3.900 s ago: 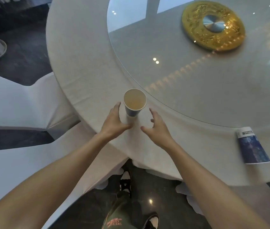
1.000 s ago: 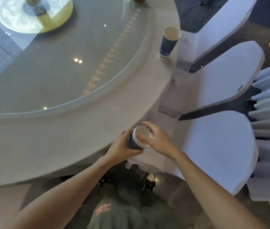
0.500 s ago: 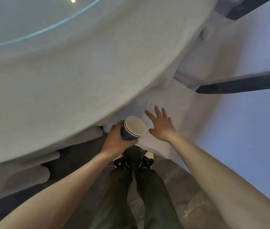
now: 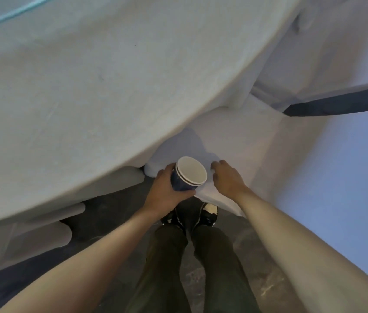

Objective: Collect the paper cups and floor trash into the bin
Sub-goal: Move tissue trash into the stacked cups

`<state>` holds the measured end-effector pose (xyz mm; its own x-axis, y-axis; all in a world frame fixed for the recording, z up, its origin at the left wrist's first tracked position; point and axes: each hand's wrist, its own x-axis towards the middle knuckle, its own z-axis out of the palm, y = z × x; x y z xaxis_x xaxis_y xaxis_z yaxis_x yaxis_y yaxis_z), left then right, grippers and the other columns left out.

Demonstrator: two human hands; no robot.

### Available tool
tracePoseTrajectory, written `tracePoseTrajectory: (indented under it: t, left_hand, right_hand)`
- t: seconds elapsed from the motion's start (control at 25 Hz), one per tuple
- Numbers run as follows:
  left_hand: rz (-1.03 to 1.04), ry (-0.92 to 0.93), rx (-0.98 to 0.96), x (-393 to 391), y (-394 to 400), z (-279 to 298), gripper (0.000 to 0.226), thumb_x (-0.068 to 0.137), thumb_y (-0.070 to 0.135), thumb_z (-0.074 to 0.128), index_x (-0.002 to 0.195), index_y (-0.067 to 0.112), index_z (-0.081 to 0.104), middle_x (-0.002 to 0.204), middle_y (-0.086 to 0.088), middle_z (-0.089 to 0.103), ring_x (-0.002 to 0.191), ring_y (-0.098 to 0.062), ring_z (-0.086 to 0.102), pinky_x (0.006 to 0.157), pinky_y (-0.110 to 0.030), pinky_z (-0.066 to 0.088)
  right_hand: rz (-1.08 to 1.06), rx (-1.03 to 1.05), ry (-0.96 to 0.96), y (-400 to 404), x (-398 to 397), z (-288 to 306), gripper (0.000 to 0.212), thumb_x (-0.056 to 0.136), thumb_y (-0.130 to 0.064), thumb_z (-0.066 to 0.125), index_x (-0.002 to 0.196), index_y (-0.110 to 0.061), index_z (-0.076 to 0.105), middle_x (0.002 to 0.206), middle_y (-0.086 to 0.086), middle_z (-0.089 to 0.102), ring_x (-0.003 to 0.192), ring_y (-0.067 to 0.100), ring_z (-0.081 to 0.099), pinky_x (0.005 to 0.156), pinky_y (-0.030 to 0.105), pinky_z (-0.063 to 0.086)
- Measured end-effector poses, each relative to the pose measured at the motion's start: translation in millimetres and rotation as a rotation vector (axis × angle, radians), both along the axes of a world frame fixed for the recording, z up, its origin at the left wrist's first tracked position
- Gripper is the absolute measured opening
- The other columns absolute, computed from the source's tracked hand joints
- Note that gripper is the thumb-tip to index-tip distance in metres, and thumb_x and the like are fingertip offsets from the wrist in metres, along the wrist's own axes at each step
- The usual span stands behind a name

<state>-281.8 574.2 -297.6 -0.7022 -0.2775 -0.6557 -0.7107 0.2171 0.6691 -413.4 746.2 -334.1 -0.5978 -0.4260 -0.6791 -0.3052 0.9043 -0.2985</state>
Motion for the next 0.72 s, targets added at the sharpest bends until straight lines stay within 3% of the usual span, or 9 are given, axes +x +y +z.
tracePoseTrajectory:
  t: [0.12,0.28,0.36,0.48,0.6,0.72]
  left_hand:
    - [-0.058,0.039,-0.031,-11.9,8.7,58.9,0.093,0.066,0.044,0.094,0.144,0.038,0.045,0.140,0.010,0.056,0.129,-0.011,0.056,0.107,-0.037,0.053]
    - [-0.157,0.154,-0.075,-37.7,27.3,147.7,0.089,0.070,0.042,0.092,0.145,0.032,0.046,0.137,0.007,0.055,0.120,-0.008,0.053,0.097,-0.026,0.046]
    - [-0.186,0.240,-0.092,-50.8,40.2,188.4,0.087,0.071,0.039,0.092,0.145,0.029,0.048,0.137,0.006,0.054,0.120,-0.009,0.052,0.096,-0.025,0.044]
    - [-0.172,0.369,-0.101,-66.3,64.7,240.6,0.084,0.071,0.041,0.092,0.144,0.033,0.049,0.133,0.012,0.056,0.120,-0.006,0.054,0.095,-0.022,0.047]
    - [-0.133,0.475,-0.088,-75.3,95.7,277.2,0.084,0.070,0.045,0.091,0.143,0.037,0.051,0.132,0.016,0.059,0.123,-0.001,0.054,0.093,-0.017,0.046]
    - [-0.097,0.527,-0.110,-79.1,128.8,298.7,0.084,0.066,0.051,0.091,0.140,0.038,0.053,0.132,0.014,0.061,0.119,-0.005,0.061,0.096,-0.028,0.053]
  right_hand:
    - [-0.304,-0.112,0.001,7.3,-18.9,78.7,0.021,0.102,-0.016,0.046,0.116,-0.011,0.062,0.113,0.015,0.066,0.103,0.036,0.065,0.085,0.043,0.055]
    - [-0.525,-0.390,0.127,7.1,-30.8,212.6,0.020,0.099,-0.038,0.060,0.100,-0.019,0.060,0.093,0.004,0.071,0.087,0.028,0.066,0.075,0.045,0.054]
    - [-0.528,-0.462,0.177,9.7,-27.6,270.0,0.024,0.098,-0.047,0.060,0.101,-0.023,0.060,0.094,-0.001,0.070,0.087,0.023,0.066,0.074,0.043,0.055]
    - [-0.487,-0.565,0.205,26.0,-21.1,332.2,0.027,0.098,-0.052,0.059,0.107,-0.027,0.064,0.107,-0.003,0.069,0.101,0.021,0.064,0.087,0.045,0.056]
    - [-0.342,-0.621,0.209,61.6,-19.2,374.1,0.031,0.102,-0.041,0.057,0.125,-0.023,0.067,0.126,-0.003,0.064,0.120,0.017,0.058,0.103,0.037,0.049]
    - [-0.235,-0.669,0.322,108.3,-24.3,404.2,0.032,0.104,-0.029,0.057,0.135,-0.021,0.064,0.128,-0.009,0.059,0.119,0.008,0.052,0.100,0.024,0.041]
